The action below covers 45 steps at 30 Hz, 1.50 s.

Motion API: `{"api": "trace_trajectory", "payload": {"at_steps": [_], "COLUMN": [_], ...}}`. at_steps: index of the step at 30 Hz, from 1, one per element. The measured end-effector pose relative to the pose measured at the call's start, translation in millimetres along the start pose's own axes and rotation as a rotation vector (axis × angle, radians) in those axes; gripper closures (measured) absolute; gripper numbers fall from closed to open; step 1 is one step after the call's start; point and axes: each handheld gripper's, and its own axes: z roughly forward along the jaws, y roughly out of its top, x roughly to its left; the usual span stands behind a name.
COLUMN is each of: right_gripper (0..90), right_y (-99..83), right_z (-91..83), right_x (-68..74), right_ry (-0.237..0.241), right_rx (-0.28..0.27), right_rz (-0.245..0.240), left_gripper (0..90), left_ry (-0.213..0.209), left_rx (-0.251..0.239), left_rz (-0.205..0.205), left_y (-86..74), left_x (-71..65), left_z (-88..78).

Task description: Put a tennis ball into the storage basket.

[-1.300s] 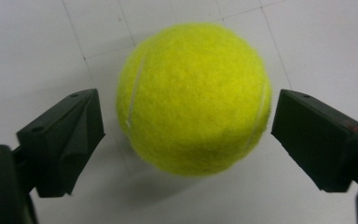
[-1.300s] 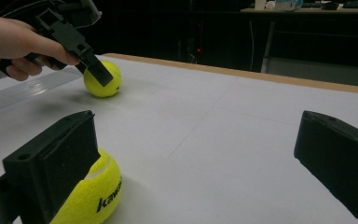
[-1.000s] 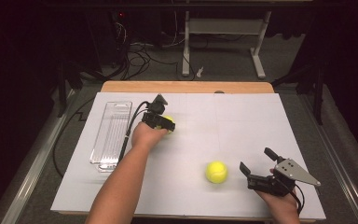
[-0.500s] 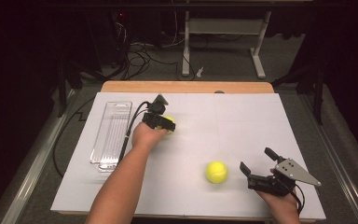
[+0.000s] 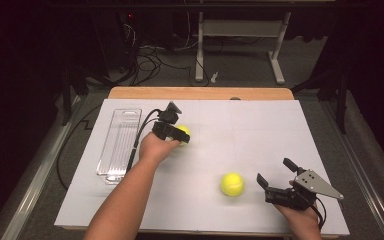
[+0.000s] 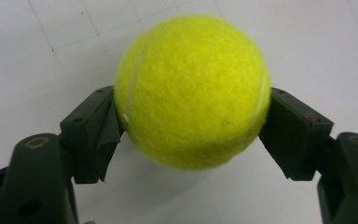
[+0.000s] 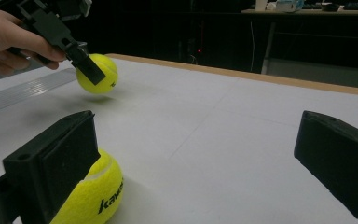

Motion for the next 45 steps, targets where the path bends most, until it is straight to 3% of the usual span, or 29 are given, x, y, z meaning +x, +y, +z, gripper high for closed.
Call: {"api": "trace_trajectory", "payload": {"at_steps": [12, 20, 26, 35, 45], "right_gripper": [0.4, 0.4, 0.4, 0.4, 0.4], "right_y": [1.3, 1.5, 1.6, 1.0, 1.1], "right_z": [-0.6, -0.9, -0.6, -0.3, 0.7], "right_x": [1.9, 2.5, 4.6, 3.8, 4.7], "right_ry": [-0.001, -0.002, -0.002, 0.000, 0.001], "right_rx": [-0.005, -0.009, -0.008, -0.005, -0.003], "right_rz": [-0.001, 0.003, 0.001, -0.003, -0.007], "left_gripper": [26.3, 26.3, 26.4, 26.4, 26.3], "left_ry": [-0.056, -0.054, -0.078, -0.065, -0.078], "left_rx": [0.030, 0.054, 0.072, 0.112, 0.173], "left_rz": [0.016, 0.054, 0.045, 0.054, 0.088], "left_y": [-12.9, -24.7, -29.4, -37.9, -51.3], "left_x": [0.6, -1.1, -2.4, 0.9, 1.0], "left_z": [-34.3, -50.4, -64.0, -73.8, -79.4]}}
